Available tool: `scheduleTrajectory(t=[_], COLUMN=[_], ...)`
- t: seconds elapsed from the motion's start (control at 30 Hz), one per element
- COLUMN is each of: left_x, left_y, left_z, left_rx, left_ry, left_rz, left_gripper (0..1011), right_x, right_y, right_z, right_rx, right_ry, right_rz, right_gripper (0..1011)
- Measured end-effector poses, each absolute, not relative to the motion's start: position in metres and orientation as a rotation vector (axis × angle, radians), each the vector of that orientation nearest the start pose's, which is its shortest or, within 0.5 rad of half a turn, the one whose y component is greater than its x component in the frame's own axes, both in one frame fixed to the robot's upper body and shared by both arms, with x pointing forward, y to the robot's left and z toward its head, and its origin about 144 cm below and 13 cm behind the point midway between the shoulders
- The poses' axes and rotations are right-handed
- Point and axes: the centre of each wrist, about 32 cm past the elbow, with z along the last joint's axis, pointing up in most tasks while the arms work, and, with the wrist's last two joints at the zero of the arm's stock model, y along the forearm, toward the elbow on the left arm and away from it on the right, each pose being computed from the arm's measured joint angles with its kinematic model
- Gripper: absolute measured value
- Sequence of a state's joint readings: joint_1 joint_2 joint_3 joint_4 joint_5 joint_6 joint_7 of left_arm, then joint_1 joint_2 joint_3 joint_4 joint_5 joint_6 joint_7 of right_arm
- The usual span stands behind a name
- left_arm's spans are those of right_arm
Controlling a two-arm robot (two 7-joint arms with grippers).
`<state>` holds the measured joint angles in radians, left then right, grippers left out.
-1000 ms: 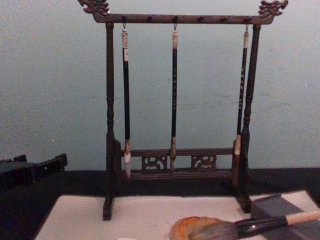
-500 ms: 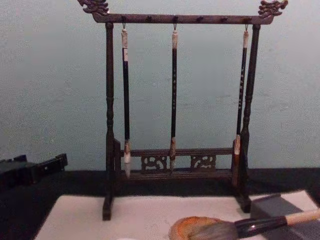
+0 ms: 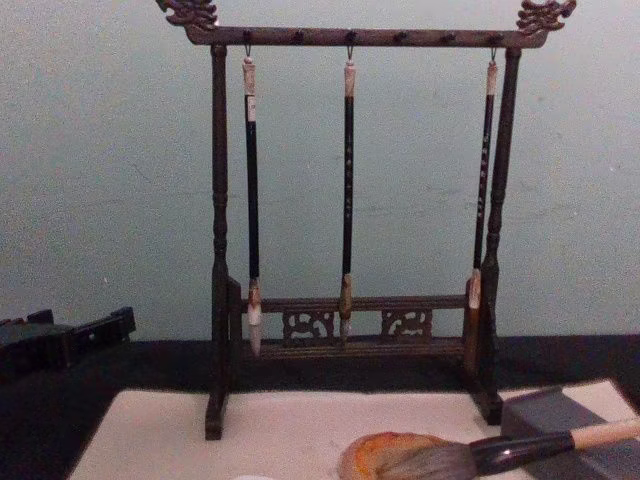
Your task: Pick up the brush from the inkstone, write on the paper, then place the brush back to its original position.
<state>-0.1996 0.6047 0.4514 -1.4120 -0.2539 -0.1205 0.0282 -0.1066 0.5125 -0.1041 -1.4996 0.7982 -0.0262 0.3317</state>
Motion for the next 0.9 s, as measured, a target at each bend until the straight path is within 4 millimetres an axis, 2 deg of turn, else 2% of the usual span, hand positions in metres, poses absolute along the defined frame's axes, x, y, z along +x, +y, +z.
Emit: scheduleTrajectory(t=[0.3, 0.9], left_x=[0.489, 0.489], left_y=[0.310, 0.310], left_z=[1.140, 1.140], left_rx=[0.304, 0.304], left_ry=[-0.285, -0.285], left_rz=[1.248, 1.248], left_gripper=[1000, 1002], right_x=[0.433, 0.445], right_y=[-0.360, -0.358], right_z=[1.100, 1.090], right_rx=[0.203, 0.314], right_ry=[0.485, 0.597], right_rz=[-1.167, -1.062], right_gripper=[1001, 1001])
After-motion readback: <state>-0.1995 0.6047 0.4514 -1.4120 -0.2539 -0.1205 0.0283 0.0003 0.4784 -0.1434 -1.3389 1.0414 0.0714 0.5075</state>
